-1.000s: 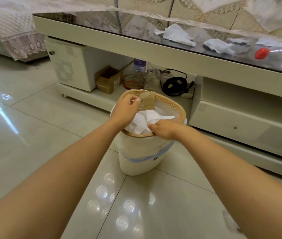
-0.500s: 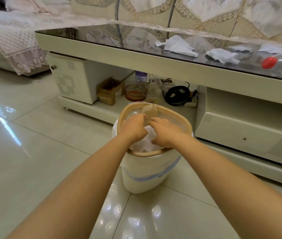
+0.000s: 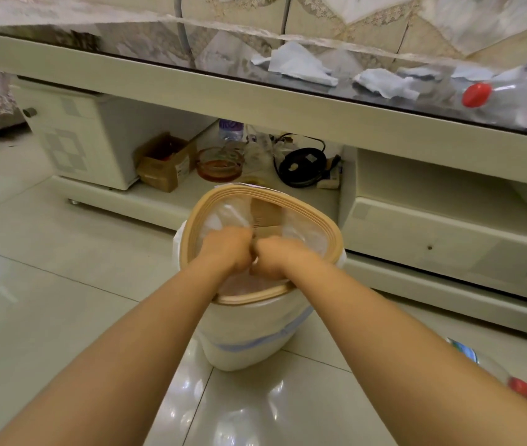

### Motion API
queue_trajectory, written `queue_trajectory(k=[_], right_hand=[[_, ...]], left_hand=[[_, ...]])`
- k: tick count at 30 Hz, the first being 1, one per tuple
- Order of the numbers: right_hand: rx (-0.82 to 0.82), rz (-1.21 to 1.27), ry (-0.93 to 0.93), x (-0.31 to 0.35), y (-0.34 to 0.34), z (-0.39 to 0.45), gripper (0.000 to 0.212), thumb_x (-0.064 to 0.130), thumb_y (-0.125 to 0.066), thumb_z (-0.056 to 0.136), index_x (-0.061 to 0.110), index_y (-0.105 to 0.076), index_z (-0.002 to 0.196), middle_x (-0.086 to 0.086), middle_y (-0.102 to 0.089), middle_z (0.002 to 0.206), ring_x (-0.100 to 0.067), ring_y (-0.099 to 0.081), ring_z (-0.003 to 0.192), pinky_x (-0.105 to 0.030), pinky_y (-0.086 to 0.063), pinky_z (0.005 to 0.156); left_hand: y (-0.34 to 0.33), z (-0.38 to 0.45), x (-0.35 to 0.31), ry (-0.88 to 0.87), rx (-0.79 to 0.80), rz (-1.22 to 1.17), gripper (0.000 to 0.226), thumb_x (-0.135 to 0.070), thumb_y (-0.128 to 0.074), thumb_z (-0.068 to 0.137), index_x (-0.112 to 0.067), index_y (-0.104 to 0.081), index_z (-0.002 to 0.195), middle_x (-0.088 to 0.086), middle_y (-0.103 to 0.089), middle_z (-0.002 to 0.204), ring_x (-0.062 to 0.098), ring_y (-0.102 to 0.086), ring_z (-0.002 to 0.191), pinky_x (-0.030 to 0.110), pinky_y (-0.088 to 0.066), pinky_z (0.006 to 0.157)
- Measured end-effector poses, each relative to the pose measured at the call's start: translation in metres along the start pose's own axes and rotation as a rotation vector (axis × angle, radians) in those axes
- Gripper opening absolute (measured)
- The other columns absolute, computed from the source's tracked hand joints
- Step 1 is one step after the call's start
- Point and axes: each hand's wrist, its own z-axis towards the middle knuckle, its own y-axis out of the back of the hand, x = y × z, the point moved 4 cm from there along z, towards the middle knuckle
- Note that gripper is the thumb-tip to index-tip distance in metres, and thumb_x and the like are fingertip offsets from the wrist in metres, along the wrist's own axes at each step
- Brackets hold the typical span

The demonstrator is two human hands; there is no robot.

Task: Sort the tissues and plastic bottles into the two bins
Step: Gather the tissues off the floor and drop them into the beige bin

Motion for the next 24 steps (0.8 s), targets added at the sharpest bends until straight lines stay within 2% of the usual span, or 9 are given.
queue_trajectory(k=[2, 4, 8, 11, 15, 19, 24], right_hand=[[-0.199, 0.077, 0.021, -0.007, 0.015, -0.014, 0.022, 0.03, -0.054, 0.088, 0.017, -0.064, 0.103, -0.005, -0.065, 0.102, -0.026, -0.06, 0.092, -0.035, -0.048, 0.072], [-0.303, 0.132, 0.028, -0.018, 0.028, -0.035, 0.018, 0.029, -0.053, 0.086, 0.02, -0.066, 0.093, -0.001, -0.066, 0.09, -0.023, -0.06, 0.082, -0.032, -0.046, 0.063], [-0.522, 0.245, 0.068, -0.054, 0.032, -0.103, 0.018, 0.026, -0.052, 0.086, 0.025, -0.069, 0.091, 0.005, -0.066, 0.096, -0.018, -0.058, 0.089, -0.035, -0.048, 0.073], [-0.626, 0.276, 0.058, -0.093, 0.016, -0.163, 0.017, 0.028, -0.053, 0.089, 0.025, -0.069, 0.091, 0.005, -0.061, 0.095, -0.015, -0.055, 0.089, -0.032, -0.042, 0.068], [-0.568, 0.216, -0.025, -0.152, -0.017, -0.23, 0.018, 0.031, -0.053, 0.09, 0.024, -0.069, 0.095, 0.005, -0.06, 0.101, -0.014, -0.054, 0.094, -0.033, -0.045, 0.072], [-0.469, 0.165, -0.117, -0.204, -0.062, -0.276, 0.017, 0.032, -0.055, 0.087, 0.024, -0.069, 0.094, 0.007, -0.062, 0.101, -0.015, -0.056, 0.095, -0.029, -0.037, 0.068], [-0.377, 0.117, -0.164, -0.251, -0.11, -0.298, 0.021, 0.033, -0.054, 0.087, 0.025, -0.068, 0.1, 0.004, -0.06, 0.103, -0.014, -0.051, 0.089, -0.028, -0.03, 0.068]], left_hand=[[0.007, -0.003, -0.004, 0.006, -0.075, -0.031, 0.023, -0.025, -0.053, 0.089, -0.022, -0.057, 0.112, 0.003, -0.064, 0.111, 0.024, -0.06, 0.1, 0.036, -0.046, 0.078], [0.014, -0.007, -0.007, 0.025, -0.133, -0.08, 0.024, -0.027, -0.052, 0.09, -0.025, -0.057, 0.113, 0.0, -0.064, 0.11, 0.023, -0.06, 0.1, 0.037, -0.048, 0.083], [0.029, -0.017, -0.037, -0.014, -0.245, -0.205, 0.026, -0.031, -0.052, 0.092, -0.024, -0.06, 0.115, -0.001, -0.067, 0.108, 0.02, -0.062, 0.096, 0.04, -0.052, 0.083], [0.042, -0.032, -0.08, -0.135, -0.337, -0.27, 0.026, -0.034, -0.052, 0.091, -0.024, -0.06, 0.114, -0.002, -0.067, 0.108, 0.02, -0.062, 0.097, 0.041, -0.052, 0.082], [0.049, -0.056, -0.156, -0.323, -0.453, -0.229, 0.032, -0.036, -0.051, 0.093, -0.02, -0.055, 0.121, -0.002, -0.062, 0.114, 0.018, -0.058, 0.101, 0.04, -0.051, 0.082], [0.021, -0.071, -0.225, -0.442, -0.356, -0.178, 0.035, -0.039, -0.05, 0.094, -0.02, -0.052, 0.124, -0.001, -0.06, 0.12, 0.019, -0.055, 0.109, 0.041, -0.049, 0.087], [-0.039, -0.079, -0.29, -0.525, -0.205, -0.056, 0.04, -0.044, -0.051, 0.094, -0.021, -0.048, 0.127, -0.002, -0.057, 0.127, 0.017, -0.056, 0.109, 0.035, -0.05, 0.082]])
